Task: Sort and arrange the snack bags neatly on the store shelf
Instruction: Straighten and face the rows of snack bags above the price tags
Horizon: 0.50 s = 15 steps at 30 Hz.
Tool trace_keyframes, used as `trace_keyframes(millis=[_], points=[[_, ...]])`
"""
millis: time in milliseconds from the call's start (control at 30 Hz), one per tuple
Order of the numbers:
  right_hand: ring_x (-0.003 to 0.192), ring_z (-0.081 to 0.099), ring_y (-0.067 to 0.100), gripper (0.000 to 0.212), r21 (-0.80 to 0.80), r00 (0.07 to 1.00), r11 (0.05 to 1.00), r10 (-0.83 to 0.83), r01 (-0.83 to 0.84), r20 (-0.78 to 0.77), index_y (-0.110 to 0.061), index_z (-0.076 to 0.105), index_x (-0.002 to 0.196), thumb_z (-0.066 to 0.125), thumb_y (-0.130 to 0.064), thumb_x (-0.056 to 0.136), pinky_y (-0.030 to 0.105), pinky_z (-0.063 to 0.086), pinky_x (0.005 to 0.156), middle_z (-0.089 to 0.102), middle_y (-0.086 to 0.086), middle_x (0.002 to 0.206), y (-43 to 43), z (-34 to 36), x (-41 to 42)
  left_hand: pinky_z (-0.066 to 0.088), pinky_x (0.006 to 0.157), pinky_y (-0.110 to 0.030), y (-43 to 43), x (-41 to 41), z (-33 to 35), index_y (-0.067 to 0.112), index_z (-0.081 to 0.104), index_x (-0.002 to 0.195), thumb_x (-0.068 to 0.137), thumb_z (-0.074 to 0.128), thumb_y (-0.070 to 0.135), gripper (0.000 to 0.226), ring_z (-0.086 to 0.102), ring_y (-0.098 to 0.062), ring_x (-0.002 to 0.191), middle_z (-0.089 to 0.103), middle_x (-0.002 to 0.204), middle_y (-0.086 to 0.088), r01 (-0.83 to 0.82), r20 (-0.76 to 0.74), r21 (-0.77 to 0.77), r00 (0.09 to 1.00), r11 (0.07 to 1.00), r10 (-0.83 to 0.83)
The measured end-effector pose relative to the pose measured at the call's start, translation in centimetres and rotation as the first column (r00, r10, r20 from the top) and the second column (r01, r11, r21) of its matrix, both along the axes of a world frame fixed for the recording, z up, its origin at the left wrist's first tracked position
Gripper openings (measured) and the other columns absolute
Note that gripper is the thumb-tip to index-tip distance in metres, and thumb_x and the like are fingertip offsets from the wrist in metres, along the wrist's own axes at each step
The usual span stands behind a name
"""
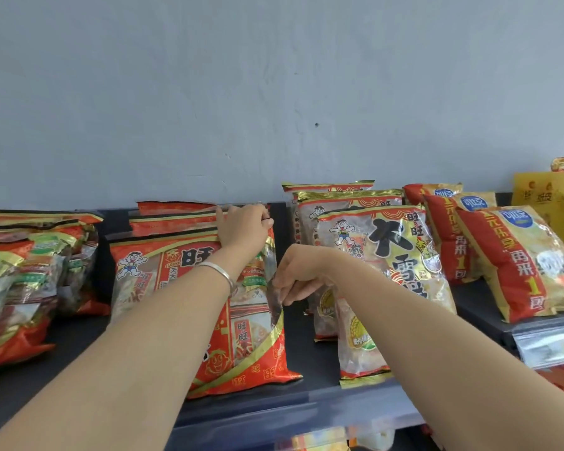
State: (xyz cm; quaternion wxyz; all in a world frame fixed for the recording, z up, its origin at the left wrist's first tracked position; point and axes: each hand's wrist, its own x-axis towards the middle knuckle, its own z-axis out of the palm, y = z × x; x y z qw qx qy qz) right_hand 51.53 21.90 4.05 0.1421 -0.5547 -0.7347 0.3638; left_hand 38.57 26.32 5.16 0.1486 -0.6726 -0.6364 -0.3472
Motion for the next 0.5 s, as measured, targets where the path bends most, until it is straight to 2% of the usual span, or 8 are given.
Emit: trace_keyframes(millis=[100,167,233,300,367,500], points=[[0.097,0.069,0.026,0.025,0.034,0.998,0.998,-0.045,0.044,0.044,0.004,0.061,0.116,0.056,-0.002,0.093,0.034,0.059,0.080,0.069,0.019,0.111,-0.3,0.7,-0.1,0.032,0.108,-0.047,-0.1,-0.1,-0.3,0.020,0.058,0.106,0.096,0.051,0.030,0.016,0.058,-0.023,0.104,0.066,0.106,0.001,0.177,0.066,0.039,0.982,0.984,-0.179],[0.095,0.069,0.027,0.026,0.123,0.992,0.984,-0.129,0.130,-0.019,0.002,0.059,0.120,0.052,-0.003,0.095,0.036,0.060,0.078,0.067,0.020,0.112,0.0,1.3,-0.4,0.046,0.094,-0.043,-0.5,-0.7,0.2,0.016,0.055,0.114,0.095,0.052,0.028,0.023,0.060,-0.022,0.101,0.064,0.110,-0.002,0.222,0.103,0.081,0.968,0.972,-0.230],[0.093,0.069,0.027,0.026,0.262,0.975,0.939,-0.203,0.221,-0.095,-0.001,0.058,0.121,0.049,-0.007,0.097,0.038,0.060,0.078,0.066,0.018,0.111,0.8,1.8,-0.9,0.048,0.088,-0.040,-0.8,-1.8,0.7,0.016,0.054,0.120,0.095,0.052,0.030,0.029,0.060,-0.023,0.102,0.062,0.114,-0.003,0.192,0.050,0.100,0.979,0.976,-0.198],[0.096,0.067,0.028,0.028,0.422,0.968,0.872,-0.221,0.249,-0.115,-0.003,0.057,0.123,0.047,-0.011,0.098,0.041,0.058,0.081,0.064,0.017,0.113,1.6,2.3,-1.6,0.047,0.090,-0.042,-1.2,-3.2,0.8,0.019,0.052,0.124,0.095,0.051,0.034,0.033,0.059,-0.023,0.105,0.061,0.118,-0.003,0.140,-0.013,0.078,0.990,0.987,-0.139],[0.099,0.063,0.029,0.031,0.549,0.975,0.808,-0.209,0.214,-0.073,-0.005,0.057,0.124,0.048,-0.015,0.096,0.042,0.055,0.085,0.064,0.014,0.115,2.1,2.7,-2.4,0.045,0.093,-0.045,-1.6,-4.8,0.8,0.021,0.051,0.126,0.094,0.051,0.036,0.035,0.057,-0.023,0.109,0.060,0.121,-0.001,0.090,-0.030,0.038,0.996,0.995,-0.089],[0.110,0.057,0.031,0.041,0.687,0.982,0.716,-0.189,0.121,0.024,-0.015,0.050,0.134,0.048,-0.021,0.093,0.046,0.052,0.090,0.059,0.012,0.126,2.5,3.2,-4.2,0.044,0.097,-0.046,-2.5,-8.2,0.5,0.023,0.052,0.125,0.093,0.053,0.038,0.035,0.055,-0.023,0.113,0.059,0.123,-0.001,-0.006,-0.053,-0.011,0.999,1.000,0.005]])
